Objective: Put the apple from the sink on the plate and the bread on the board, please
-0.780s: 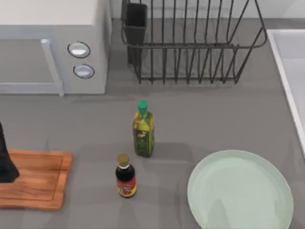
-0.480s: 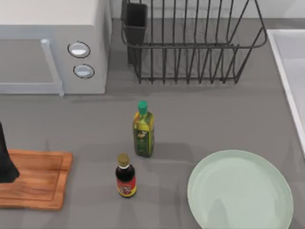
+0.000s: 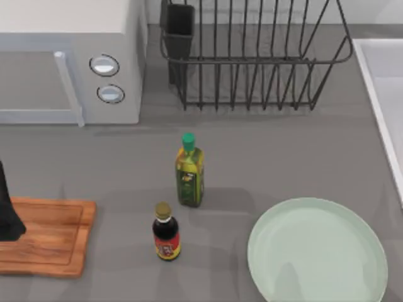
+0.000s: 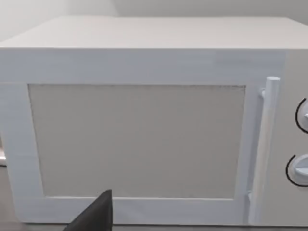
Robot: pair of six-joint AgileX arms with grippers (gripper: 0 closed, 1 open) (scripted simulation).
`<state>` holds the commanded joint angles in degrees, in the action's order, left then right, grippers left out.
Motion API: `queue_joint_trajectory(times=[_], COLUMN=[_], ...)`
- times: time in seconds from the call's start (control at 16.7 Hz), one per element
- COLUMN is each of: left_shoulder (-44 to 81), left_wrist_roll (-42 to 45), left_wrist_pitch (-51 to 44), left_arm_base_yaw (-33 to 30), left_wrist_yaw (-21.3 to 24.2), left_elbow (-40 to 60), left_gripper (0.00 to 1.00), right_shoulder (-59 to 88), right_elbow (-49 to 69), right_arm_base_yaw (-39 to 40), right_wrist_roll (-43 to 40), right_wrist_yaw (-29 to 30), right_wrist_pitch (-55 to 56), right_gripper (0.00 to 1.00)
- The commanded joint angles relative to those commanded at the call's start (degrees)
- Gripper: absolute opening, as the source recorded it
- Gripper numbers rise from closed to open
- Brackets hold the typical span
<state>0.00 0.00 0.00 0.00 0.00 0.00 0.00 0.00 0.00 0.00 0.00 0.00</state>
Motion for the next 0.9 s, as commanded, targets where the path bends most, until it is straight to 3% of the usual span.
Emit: queue_joint_trajectory(times=[0.66,0.9], left_shoulder=[0.00,0.00], left_wrist_roll=[0.00,0.00], left_wrist_pitch=[0.00,0.00], left_arm_base_yaw=[0.00,0.00], left_wrist_yaw=[0.00,0.00], left_elbow=[0.00,0.00], left_gripper=[1.00,1.00], right_shoulder=[0.00,5.96], right_elbow=[0.00,5.69], right_arm_base_yaw=[0.00,-0.76], right_wrist_roll=[0.00,-0.69], right_wrist_yaw=[0.00,0.01], right_wrist_pitch=[0.00,-3.88], right_gripper=[1.00,1.00])
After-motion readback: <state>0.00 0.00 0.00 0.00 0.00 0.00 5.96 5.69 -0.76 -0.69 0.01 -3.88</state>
